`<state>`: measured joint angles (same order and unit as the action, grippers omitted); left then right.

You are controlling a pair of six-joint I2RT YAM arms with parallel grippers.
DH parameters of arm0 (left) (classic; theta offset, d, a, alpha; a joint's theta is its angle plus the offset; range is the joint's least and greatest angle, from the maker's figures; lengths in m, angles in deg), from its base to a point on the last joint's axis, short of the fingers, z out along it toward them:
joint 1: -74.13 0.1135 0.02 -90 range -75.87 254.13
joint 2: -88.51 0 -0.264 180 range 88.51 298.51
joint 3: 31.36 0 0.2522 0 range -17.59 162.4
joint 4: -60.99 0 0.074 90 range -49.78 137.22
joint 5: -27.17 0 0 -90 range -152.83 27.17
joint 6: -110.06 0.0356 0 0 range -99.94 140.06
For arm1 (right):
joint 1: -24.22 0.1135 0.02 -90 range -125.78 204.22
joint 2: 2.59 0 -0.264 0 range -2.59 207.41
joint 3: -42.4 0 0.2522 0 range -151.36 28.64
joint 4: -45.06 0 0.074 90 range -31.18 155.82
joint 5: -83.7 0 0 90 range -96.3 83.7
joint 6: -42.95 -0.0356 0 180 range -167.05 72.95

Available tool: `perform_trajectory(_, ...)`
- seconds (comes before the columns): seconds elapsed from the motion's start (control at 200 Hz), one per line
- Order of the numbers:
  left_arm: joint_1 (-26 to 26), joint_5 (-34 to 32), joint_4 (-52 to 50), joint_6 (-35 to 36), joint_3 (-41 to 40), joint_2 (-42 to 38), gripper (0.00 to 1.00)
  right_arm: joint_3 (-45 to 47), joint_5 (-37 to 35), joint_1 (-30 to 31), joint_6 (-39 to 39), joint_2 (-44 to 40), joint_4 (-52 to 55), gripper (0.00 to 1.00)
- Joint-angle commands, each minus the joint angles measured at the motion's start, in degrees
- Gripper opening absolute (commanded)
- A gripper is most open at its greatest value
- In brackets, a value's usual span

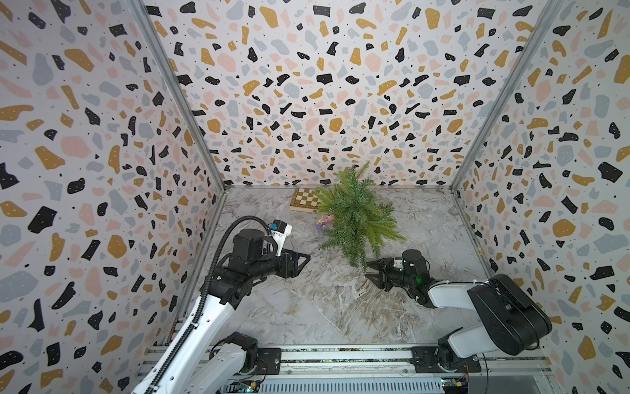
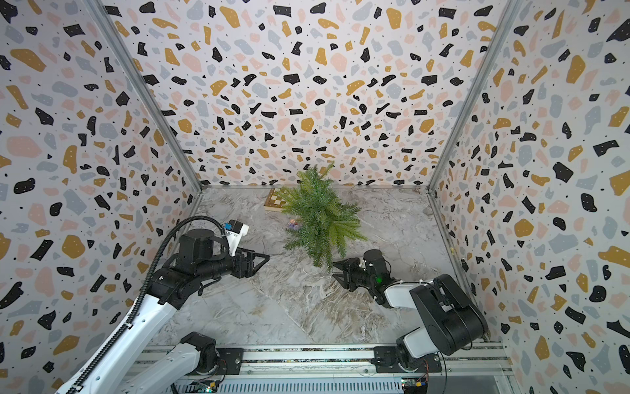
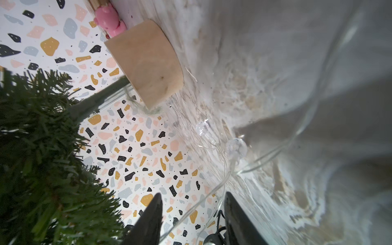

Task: Remove string lights from the small christmas tree
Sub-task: Remove the light string from the Christmas tree.

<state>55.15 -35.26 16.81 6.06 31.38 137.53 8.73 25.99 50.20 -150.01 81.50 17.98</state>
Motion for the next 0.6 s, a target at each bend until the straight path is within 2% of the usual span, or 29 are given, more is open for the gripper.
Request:
perform_trajectory(0.0, -0.3, -0.5, 0.6, 1.1, -0.7, -0.7, 0.74, -1.7, -0.5, 0.3, -0.6, 0.3, -2.1, 0.4)
perform_trajectory(0.431, -0.2, -1.1, -0.1, 1.4, -0.5, -1.1, 0.74, -1.5, -1.2, 0.4, 0.7, 0.0, -1.4, 0.05)
perform_trajectory(0.531, -0.2, -1.0, -0.1, 1.4, -0.5, -1.1, 0.74, -1.5, -1.0, 0.4, 0.8, -0.5, -1.3, 0.03)
perform_trajectory(0.596, -0.3, -1.0, -0.3, 1.3, -0.3, -1.2, 0.74, -1.4, -0.9, 0.4, 1.3, -1.4, -0.3, 0.08)
